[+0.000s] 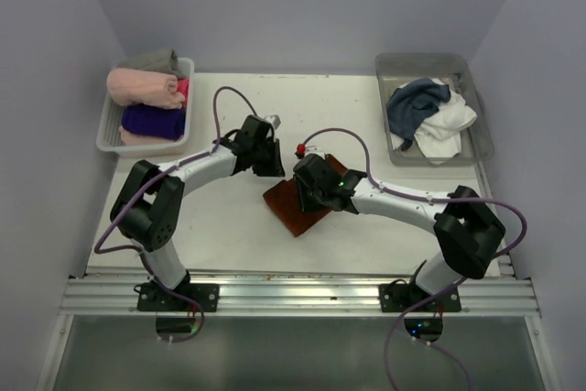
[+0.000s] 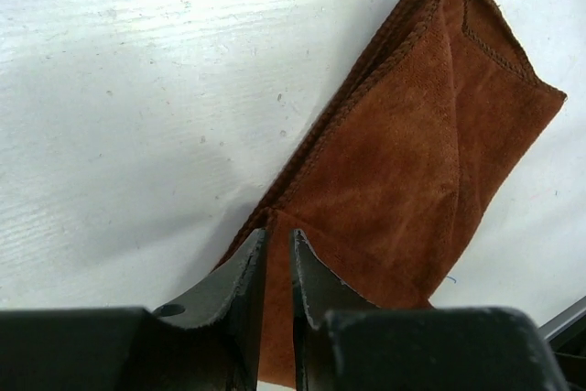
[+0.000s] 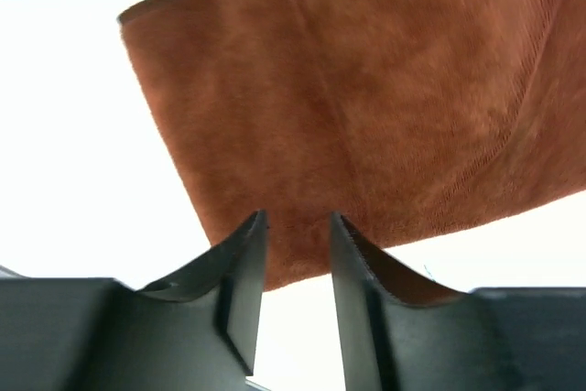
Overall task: Roll the towels
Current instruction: Roll the towel
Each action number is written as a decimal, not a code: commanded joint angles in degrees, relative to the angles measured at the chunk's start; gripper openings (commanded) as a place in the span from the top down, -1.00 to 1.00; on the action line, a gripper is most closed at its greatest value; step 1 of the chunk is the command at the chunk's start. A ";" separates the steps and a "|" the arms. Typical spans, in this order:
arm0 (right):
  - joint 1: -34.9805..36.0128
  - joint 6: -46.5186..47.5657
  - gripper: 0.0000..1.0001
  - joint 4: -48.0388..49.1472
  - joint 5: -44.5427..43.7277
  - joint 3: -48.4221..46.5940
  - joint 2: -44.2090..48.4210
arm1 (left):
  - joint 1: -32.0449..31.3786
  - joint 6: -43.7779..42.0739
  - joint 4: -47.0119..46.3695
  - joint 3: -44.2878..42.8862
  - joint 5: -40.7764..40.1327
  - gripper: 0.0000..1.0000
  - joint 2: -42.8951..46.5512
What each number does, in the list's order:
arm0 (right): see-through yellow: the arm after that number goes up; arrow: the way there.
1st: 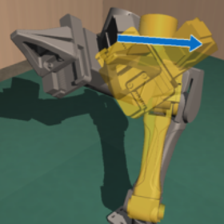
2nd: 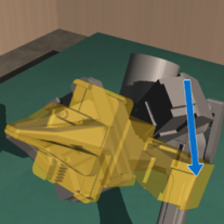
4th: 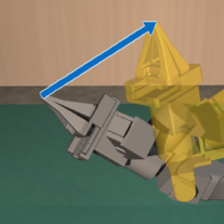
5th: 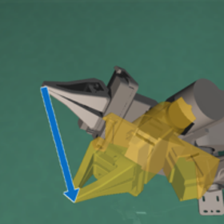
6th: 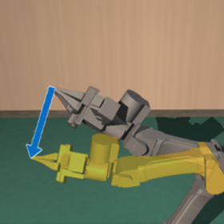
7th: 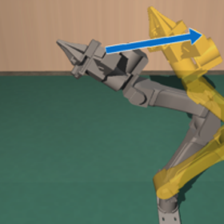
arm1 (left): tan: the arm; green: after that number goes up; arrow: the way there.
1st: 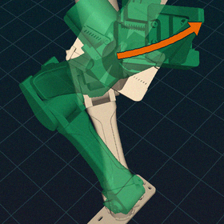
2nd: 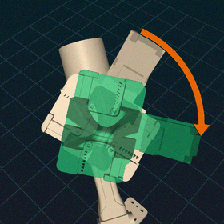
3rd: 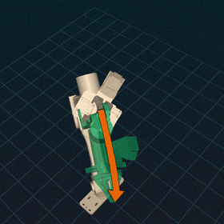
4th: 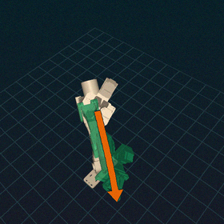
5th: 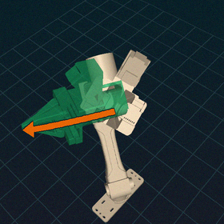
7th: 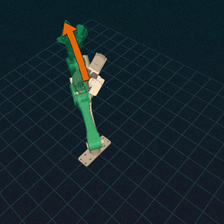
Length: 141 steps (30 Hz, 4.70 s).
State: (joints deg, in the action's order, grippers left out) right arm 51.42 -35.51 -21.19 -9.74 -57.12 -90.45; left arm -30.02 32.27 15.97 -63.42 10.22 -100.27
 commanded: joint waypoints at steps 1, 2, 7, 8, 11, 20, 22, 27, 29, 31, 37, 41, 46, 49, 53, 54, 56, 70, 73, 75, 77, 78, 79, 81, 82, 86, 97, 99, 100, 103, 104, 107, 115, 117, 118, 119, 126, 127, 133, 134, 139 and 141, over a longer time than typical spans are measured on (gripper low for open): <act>2.88 8.16 0.23 -3.77 -3.18 -3.61 1.25 | 0.49 -2.56 4.07 -2.94 -1.77 0.60 3.58; 3.59 9.65 0.20 -3.94 -4.05 -3.96 0.98 | 0.58 -2.56 5.55 -2.94 -2.39 0.60 4.02; 9.65 20.64 -0.06 -3.42 -6.52 -4.05 -0.07 | 4.44 -0.29 8.29 -0.93 -3.72 0.60 8.23; 10.71 21.78 -0.11 -3.16 -7.04 -3.87 -0.42 | 5.49 0.16 8.20 0.74 -3.37 0.60 9.03; 13.79 24.69 -0.18 -1.58 -8.98 -2.74 -1.65 | 8.39 1.56 8.12 3.55 -3.01 0.58 12.11; 15.38 25.75 -0.18 2.90 -11.26 -0.27 -7.71 | 8.84 5.52 6.36 9.80 -2.48 0.37 15.54; 15.47 25.14 -0.18 4.13 -12.67 0.69 -9.21 | 8.84 6.66 5.66 11.81 -1.43 0.24 15.98; 15.38 24.61 0.43 6.86 -14.61 2.28 -9.05 | 8.75 9.30 -0.14 17.18 4.97 -0.05 17.82; 15.38 25.04 0.65 8.00 -14.08 2.72 -7.99 | 8.66 10.26 -2.77 19.47 6.47 -0.17 18.70; 15.20 25.66 0.88 8.79 -12.51 3.07 -6.76 | 8.40 10.70 -4.53 20.78 8.15 -0.40 19.58; 13.54 24.52 1.00 12.13 -3.55 5.35 -3.33 | 5.33 12.28 -7.43 21.23 9.55 -0.74 17.66; 10.81 22.42 1.00 14.33 1.47 7.54 0.09 | 4.27 13.17 -9.20 21.58 9.91 -0.75 16.25; 6.77 21.44 1.00 15.04 7.01 9.13 1.95 | 3.65 13.08 -10.08 21.23 10.00 -0.71 14.32; 5.36 21.18 1.00 15.21 9.12 9.75 2.65 | 2.78 13.08 -10.69 20.88 10.17 -0.68 12.91; 5.10 21.44 1.00 14.42 8.68 9.75 2.83 | 0.85 14.13 -11.39 20.26 9.03 -0.60 10.54; 5.10 21.44 1.00 14.25 8.60 9.75 2.91 | 0.75 14.66 -11.83 20.35 9.03 -0.54 9.66; 5.10 21.44 1.00 14.33 8.59 9.92 2.92 | 0.40 15.19 -12.97 20.53 8.68 -0.45 8.95; 8.34 23.64 0.46 9.69 1.85 6.68 1.69 | 0.14 18.79 -5.25 17.27 3.76 0.90 7.45; 10.89 24.26 0.05 8.36 -2.12 4.30 1.25 | 0.23 20.10 -4.72 17.63 3.67 1.00 8.25; 11.94 24.61 -0.12 8.45 -5.44 3.51 1.25 | 0.14 20.29 -4.19 17.63 3.23 1.00 8.51; 12.48 25.22 -0.20 8.36 -7.13 2.29 0.28 | 0.22 20.29 -3.66 17.54 2.88 1.00 8.42; 12.65 25.40 -0.24 8.36 -8.01 1.84 -0.16 | 0.23 20.37 -3.75 17.63 3.05 1.00 8.25; 12.83 25.57 -0.27 8.45 -8.45 1.32 -1.38 | 0.23 20.46 -3.75 17.63 3.14 1.00 8.16; 13.18 26.01 -0.28 8.36 -8.54 -0.18 -2.53 | 0.14 20.64 -3.92 17.63 3.66 1.00 7.90; 13.18 26.10 -0.29 8.53 -8.46 -0.53 -3.14 | 0.14 20.64 -4.10 17.54 3.76 1.00 7.98; 13.80 26.98 -0.27 10.02 -8.28 -1.85 -6.21 | 0.14 20.64 -3.75 17.36 3.84 1.00 8.16; 14.76 24.96 0.42 17.40 -13.81 0.78 -10.97 | 0.23 20.73 -2.43 17.36 4.02 1.00 9.21; 14.68 24.52 0.76 18.64 -14.43 1.05 -10.97 | 0.31 21.16 -2.87 17.62 6.20 0.90 9.91; 14.68 24.43 0.90 18.82 -14.00 0.96 -10.62 | 0.75 21.08 -3.48 17.71 6.91 0.82 10.27; 14.33 24.17 1.00 19.87 -9.79 1.57 -9.31 | 1.10 21.17 -2.88 17.71 7.10 0.37 12.20; 13.80 23.56 1.00 20.65 -8.30 2.45 -8.17 | 1.54 21.17 -2.44 17.63 7.01 0.21 12.72; 12.04 21.54 1.00 20.84 -1.36 4.03 -5.88 | 2.94 20.73 -1.03 17.45 6.57 -0.01 15.01; 3.08 14.95 1.00 25.32 15.17 9.13 -1.04 | 5.15 19.76 0.21 16.75 5.52 -0.15 19.85; 1.15 13.10 1.00 26.46 18.95 9.57 -0.52 | 5.15 19.58 0.47 16.83 5.08 -0.14 19.76; 0.53 12.40 1.00 26.72 20.01 9.92 -0.42 | 5.15 19.58 -0.23 17.01 5.16 -0.13 19.67; -0.78 11.09 1.00 27.51 21.33 10.19 -0.25 | 5.15 19.76 -0.67 17.53 5.51 -0.10 19.67; -7.91 2.29 1.00 33.84 31.17 14.23 0.19 | 4.80 19.94 -5.06 19.82 7.62 0.05 20.55; -8.70 1.24 1.00 34.72 33.18 15.36 0.10 | 4.45 19.85 -5.85 19.82 7.80 0.06 20.46; -14.41 -6.67 1.00 41.49 40.58 17.92 -3.14 | 1.81 18.71 -7.27 17.81 7.98 0.08 19.32; -15.37 -8.16 1.00 42.97 42.07 18.18 -3.67 | 1.55 18.62 -7.53 17.28 7.98 0.09 18.89; -18.28 -13.35 1.00 48.87 46.47 20.47 -6.66 | 0.06 17.39 -9.02 15.43 9.12 0.09 17.48; -19.25 -15.03 1.00 50.80 47.96 20.82 -7.36 | -0.39 16.95 -9.11 14.38 9.21 0.09 16.78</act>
State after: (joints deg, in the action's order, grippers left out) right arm 33.41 -45.56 23.44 33.06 -37.17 -96.53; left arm -29.63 51.27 10.20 -45.82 18.04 -82.74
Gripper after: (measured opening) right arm 0.053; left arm 0.456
